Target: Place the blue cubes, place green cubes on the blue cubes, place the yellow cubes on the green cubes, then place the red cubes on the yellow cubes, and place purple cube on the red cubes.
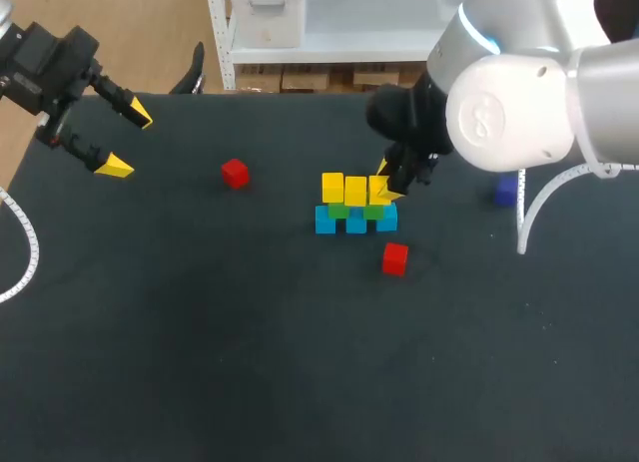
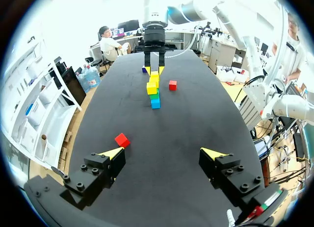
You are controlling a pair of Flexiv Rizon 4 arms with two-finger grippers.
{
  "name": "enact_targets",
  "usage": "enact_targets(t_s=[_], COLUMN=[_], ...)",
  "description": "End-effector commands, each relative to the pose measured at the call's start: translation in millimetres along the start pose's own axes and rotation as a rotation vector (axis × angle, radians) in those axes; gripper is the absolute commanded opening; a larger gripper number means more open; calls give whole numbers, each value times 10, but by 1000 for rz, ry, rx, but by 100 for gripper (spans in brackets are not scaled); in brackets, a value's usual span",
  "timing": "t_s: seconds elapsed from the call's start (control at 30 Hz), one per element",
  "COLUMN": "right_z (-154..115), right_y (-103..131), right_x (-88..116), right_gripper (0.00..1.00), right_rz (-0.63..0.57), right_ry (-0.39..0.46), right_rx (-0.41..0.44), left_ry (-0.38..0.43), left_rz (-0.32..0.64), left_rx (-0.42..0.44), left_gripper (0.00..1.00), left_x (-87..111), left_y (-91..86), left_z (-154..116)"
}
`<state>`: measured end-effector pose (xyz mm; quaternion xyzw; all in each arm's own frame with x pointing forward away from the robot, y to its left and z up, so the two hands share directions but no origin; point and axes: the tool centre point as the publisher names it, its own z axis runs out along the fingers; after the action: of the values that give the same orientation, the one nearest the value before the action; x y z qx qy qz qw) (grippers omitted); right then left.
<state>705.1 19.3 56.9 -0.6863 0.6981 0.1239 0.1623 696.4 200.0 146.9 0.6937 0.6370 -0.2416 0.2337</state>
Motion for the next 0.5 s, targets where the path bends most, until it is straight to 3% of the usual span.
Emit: enact_targets(t_s=[0.03, 0.5], right_z=[9, 15], right_y=[-27, -33], right_x=[-2, -1], right_gripper=[0, 0], right_rz=[-1, 1], right_ry=[-1, -2], right_rx=[-8, -11], left_ry=[0, 0], left_rz=[2, 2], left_rx=[2, 2], left_gripper=[100, 100], left_x=[6, 6], left_y=[14, 14], left_z=[0, 0])
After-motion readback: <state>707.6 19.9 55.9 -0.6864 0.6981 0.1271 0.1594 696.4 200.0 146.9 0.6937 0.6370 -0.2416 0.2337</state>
